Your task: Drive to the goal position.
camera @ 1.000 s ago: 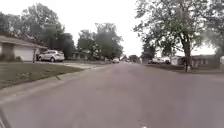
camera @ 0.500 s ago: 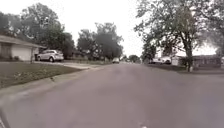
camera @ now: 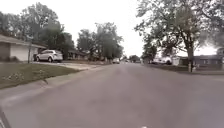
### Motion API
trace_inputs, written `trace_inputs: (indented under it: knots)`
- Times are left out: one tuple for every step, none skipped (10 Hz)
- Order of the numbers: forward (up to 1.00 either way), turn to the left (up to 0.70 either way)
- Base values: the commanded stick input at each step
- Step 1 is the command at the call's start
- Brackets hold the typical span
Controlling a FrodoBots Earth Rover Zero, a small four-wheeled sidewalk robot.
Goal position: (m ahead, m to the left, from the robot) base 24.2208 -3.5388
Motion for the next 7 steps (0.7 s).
trace_inputs:
  knots:
    - [0.7,0.0]
    - [0.7,0.0]
    - [0.7,0.0]
    - [0.7,0.0]
    - [0.7,0.0]
    - [0.7,0.0]
    - [0.7,0.02]
